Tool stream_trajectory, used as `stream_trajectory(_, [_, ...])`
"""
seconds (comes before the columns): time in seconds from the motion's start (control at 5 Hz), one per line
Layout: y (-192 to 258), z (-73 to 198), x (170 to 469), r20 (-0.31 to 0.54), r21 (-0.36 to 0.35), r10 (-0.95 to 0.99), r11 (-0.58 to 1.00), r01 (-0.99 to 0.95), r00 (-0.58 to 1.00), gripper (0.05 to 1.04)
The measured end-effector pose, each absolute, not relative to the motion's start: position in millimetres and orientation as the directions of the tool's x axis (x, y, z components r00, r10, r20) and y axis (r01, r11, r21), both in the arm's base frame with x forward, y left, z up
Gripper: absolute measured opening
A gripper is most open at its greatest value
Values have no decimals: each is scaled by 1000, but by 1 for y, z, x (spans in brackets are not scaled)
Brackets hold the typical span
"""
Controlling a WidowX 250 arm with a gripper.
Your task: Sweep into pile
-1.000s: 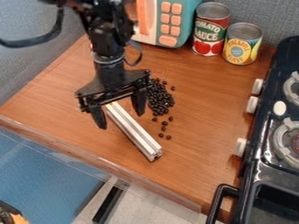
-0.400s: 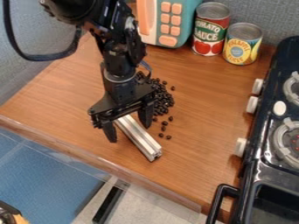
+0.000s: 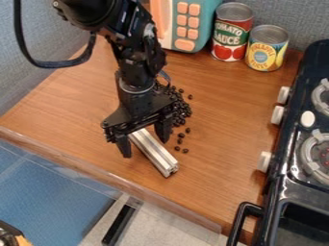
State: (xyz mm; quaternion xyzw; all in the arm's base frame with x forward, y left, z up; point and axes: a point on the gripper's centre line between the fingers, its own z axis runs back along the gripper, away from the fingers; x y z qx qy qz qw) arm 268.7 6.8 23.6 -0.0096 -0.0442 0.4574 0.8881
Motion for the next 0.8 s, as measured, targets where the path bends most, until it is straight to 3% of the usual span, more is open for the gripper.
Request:
stream_trajectory(0.4, [5,23,270,70,-74,813,582,-810,578,369])
stream_trajectory(0.8, [5,23,265,47,-59,800,600,-798,599,339])
